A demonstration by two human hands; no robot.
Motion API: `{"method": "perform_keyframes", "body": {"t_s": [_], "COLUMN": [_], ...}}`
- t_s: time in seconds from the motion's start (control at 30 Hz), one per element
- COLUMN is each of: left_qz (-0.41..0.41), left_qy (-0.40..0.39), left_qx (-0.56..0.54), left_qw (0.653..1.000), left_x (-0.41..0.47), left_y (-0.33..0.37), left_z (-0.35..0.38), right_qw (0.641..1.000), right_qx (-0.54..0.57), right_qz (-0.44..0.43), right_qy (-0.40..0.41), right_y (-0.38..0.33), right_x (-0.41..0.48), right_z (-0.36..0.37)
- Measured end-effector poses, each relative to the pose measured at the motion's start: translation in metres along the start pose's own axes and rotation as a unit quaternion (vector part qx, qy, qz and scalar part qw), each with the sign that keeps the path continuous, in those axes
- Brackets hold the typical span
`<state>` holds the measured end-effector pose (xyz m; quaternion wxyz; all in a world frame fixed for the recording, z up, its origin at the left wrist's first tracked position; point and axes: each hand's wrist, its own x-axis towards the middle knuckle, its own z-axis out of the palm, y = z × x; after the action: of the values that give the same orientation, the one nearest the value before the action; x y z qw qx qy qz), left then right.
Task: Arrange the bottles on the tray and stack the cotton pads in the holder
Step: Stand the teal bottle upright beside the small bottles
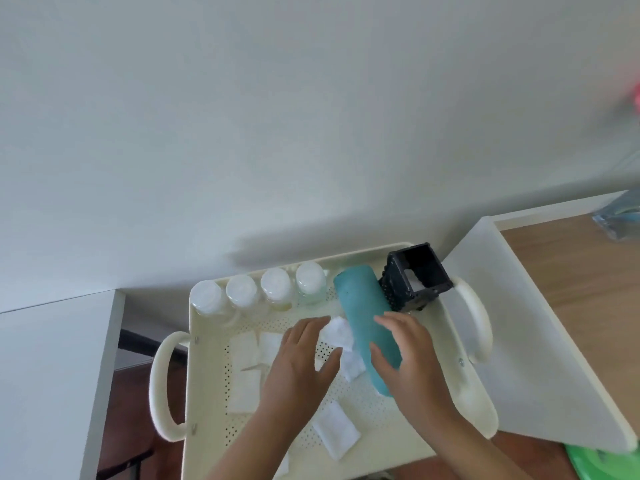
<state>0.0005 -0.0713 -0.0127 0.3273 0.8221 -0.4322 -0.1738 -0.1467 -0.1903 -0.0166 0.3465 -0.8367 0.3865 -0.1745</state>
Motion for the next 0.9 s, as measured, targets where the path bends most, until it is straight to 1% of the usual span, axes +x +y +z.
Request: {"method": "perform_keyframes", "body": {"t_s": [0.07, 0.13, 0.23, 0.3, 0.37, 0.47, 0.57, 0.63, 0.73, 0.9], "left_qz": [-0.02, -0.064, -0.143, -0.195, -0.237, -0.261, -0.284, -0.313, -0.337, -0.329], "left_qy": [-0.048, -0.079, -0.105, -0.112, -0.113, -0.108, -0.093, -0.075, -0.058, -0.034], "left_qx": [-0.027, -0.064, -0.113, -0.158, -0.205, -0.243, -0.266, -0.298, -0.33, -0.348], "left_qw": [0.998, 0.993, 0.978, 0.961, 0.943, 0.928, 0.916, 0.899, 0.88, 0.877], "left_x": [-0.012, -0.021, -0.028, -0.029, -0.028, -0.028, -0.028, -0.027, -0.027, -0.025], "left_y": [0.002, 0.006, 0.013, 0.019, 0.026, 0.035, 0.041, 0.043, 0.044, 0.05], "left_z": [0.015, 0.026, 0.041, 0.05, 0.057, 0.068, 0.077, 0.081, 0.083, 0.071], "right_qw": [0.999, 0.997, 0.991, 0.983, 0.97, 0.951, 0.931, 0.919, 0.914, 0.914], "right_qx": [0.017, 0.032, 0.066, 0.104, 0.146, 0.191, 0.24, 0.269, 0.279, 0.281], "right_qz": [0.035, 0.068, 0.114, 0.153, 0.194, 0.241, 0.271, 0.283, 0.286, 0.28], "right_qy": [0.006, 0.008, 0.004, -0.009, -0.022, -0.031, -0.05, -0.06, -0.07, -0.084], "right_y": [0.011, 0.02, 0.029, 0.032, 0.033, 0.035, 0.036, 0.034, 0.033, 0.025], "right_x": [-0.013, -0.021, -0.028, -0.03, -0.031, -0.031, -0.03, -0.029, -0.026, -0.023], "right_z": [-0.005, -0.008, -0.01, -0.011, -0.012, -0.01, -0.011, -0.012, -0.016, -0.026]}}
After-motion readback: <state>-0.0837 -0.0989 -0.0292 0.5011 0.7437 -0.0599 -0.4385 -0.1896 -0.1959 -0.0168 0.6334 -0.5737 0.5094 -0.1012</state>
